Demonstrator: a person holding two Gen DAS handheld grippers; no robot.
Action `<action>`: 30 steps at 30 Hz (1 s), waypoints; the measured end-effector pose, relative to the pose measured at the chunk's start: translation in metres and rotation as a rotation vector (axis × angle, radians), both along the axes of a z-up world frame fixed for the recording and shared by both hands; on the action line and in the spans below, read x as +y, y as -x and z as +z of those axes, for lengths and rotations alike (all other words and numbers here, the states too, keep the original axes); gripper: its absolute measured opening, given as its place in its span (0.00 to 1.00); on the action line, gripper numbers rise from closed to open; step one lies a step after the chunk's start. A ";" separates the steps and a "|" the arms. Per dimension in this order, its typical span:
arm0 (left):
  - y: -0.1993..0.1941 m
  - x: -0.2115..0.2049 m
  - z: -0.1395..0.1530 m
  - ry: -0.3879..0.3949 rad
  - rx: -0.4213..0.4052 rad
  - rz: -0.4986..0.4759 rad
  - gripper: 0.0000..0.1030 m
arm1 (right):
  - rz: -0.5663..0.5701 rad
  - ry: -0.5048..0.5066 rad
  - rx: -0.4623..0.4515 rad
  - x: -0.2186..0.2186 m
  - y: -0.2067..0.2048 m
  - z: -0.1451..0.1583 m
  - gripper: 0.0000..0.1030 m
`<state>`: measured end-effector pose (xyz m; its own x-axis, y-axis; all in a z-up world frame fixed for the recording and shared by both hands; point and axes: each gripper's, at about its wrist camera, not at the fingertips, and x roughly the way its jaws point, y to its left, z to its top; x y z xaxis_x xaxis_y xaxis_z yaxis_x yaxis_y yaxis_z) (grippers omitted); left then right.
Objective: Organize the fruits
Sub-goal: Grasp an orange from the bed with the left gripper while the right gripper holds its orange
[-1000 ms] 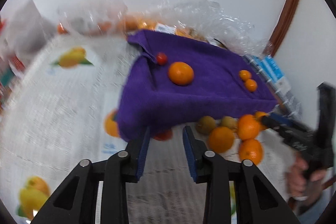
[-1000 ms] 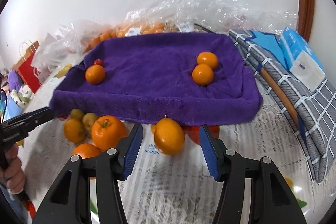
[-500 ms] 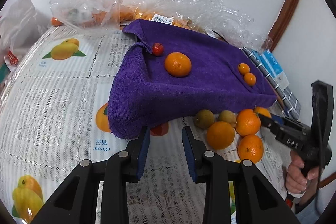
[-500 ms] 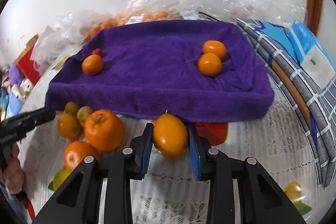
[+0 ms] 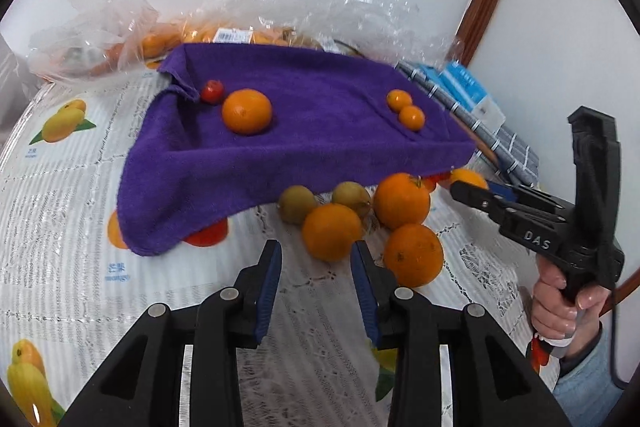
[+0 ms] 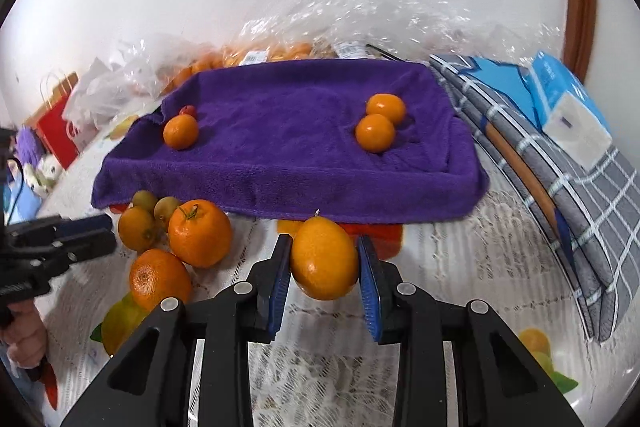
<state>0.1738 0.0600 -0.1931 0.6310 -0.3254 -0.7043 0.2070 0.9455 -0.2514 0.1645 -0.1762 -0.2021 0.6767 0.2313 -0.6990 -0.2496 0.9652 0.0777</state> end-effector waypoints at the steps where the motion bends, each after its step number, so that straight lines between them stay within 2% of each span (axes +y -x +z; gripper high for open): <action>1: -0.001 -0.002 0.000 0.005 0.011 0.000 0.33 | -0.007 -0.011 0.009 -0.003 -0.001 -0.001 0.31; 3: -0.006 -0.008 -0.001 0.001 0.030 -0.003 0.36 | -0.008 -0.026 0.018 -0.005 -0.002 -0.002 0.31; 5: -0.010 -0.015 -0.003 -0.036 0.032 0.015 0.40 | -0.005 -0.023 0.023 -0.003 -0.003 -0.003 0.31; 12: -0.017 -0.026 -0.008 -0.099 0.024 0.055 0.40 | 0.012 -0.025 0.026 0.001 -0.004 -0.004 0.31; 15: -0.017 -0.027 -0.008 -0.103 0.011 0.051 0.40 | 0.014 -0.033 0.025 0.000 -0.004 -0.004 0.31; 16: -0.016 -0.027 -0.007 -0.093 0.005 0.041 0.33 | 0.015 -0.035 0.025 0.000 -0.004 -0.004 0.31; 19: -0.010 -0.023 -0.005 -0.041 -0.014 0.015 0.33 | 0.019 -0.045 0.023 -0.001 -0.003 -0.003 0.31; 23: 0.002 -0.012 0.002 0.025 -0.071 0.043 0.33 | 0.030 -0.064 0.018 -0.002 -0.002 -0.003 0.31; 30: 0.008 -0.008 0.007 0.028 -0.111 0.070 0.33 | 0.022 -0.086 -0.001 -0.006 0.000 -0.001 0.31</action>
